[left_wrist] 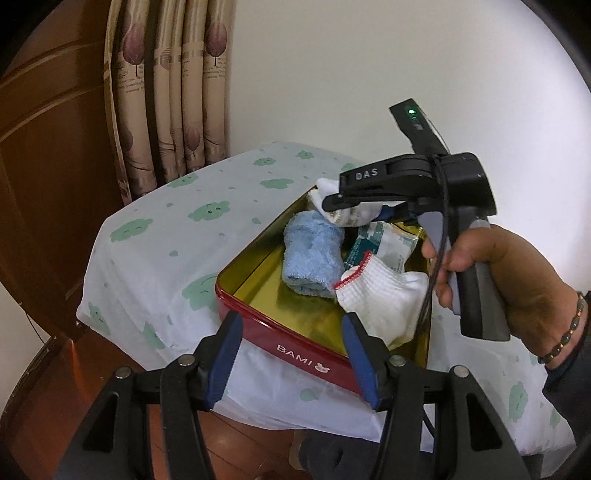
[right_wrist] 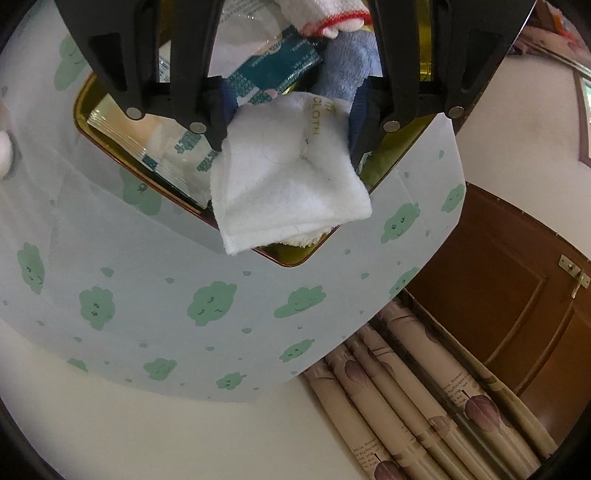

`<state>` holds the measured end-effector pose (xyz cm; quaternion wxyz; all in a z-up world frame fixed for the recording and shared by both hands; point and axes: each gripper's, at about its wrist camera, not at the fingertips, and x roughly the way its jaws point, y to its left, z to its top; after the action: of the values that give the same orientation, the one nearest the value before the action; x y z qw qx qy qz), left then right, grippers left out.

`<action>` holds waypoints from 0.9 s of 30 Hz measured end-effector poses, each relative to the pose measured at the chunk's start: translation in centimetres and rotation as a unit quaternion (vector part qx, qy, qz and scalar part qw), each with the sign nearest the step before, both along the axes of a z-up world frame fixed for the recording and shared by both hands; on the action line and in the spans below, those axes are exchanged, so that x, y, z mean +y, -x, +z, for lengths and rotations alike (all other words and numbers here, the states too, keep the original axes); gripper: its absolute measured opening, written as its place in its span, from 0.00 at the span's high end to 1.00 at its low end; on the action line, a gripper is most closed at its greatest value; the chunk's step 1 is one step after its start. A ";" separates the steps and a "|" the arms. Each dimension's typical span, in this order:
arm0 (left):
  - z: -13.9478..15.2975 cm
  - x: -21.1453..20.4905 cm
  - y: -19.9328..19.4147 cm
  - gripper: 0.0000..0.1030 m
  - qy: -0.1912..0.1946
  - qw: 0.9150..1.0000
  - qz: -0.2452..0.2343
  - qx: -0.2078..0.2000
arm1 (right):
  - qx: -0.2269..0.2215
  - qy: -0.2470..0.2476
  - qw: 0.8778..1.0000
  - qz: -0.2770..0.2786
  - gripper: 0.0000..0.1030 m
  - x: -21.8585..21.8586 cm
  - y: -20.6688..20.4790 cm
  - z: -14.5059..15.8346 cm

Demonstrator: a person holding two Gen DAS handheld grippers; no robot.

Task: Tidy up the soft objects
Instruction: 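Release the glove into the tin while the right drops the towel there, then grasp the white pompom ball with the left gripper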

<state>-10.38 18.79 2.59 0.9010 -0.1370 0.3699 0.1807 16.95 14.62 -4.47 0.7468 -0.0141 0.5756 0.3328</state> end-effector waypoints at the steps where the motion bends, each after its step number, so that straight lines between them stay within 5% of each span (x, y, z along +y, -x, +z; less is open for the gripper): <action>1: 0.0 0.0 0.0 0.45 0.000 1.000 -0.001 0.001 | -0.001 0.001 1.000 0.001 0.48 0.1 0.0 0.0; 13: -0.4 0.3 -0.1 0.45 0.008 1.000 0.002 0.007 | -0.067 -0.026 0.997 -0.014 0.21 -2.0 1.2 4.0; 19: -0.1 -0.5 0.0 0.45 -0.018 1.000 -0.007 0.005 | -0.107 -0.071 0.989 -0.071 0.19 -9.0 3.9 6.3; 27: 0.2 -3.3 -0.1 0.45 -0.056 0.997 -0.059 0.000 | -0.141 0.083 0.974 -0.156 0.17 -25.4 10.7 3.4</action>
<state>-10.31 15.46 2.77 0.9162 -0.0640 0.3668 0.1478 6.29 -10.79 -1.05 0.8594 -0.0329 0.4852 0.1579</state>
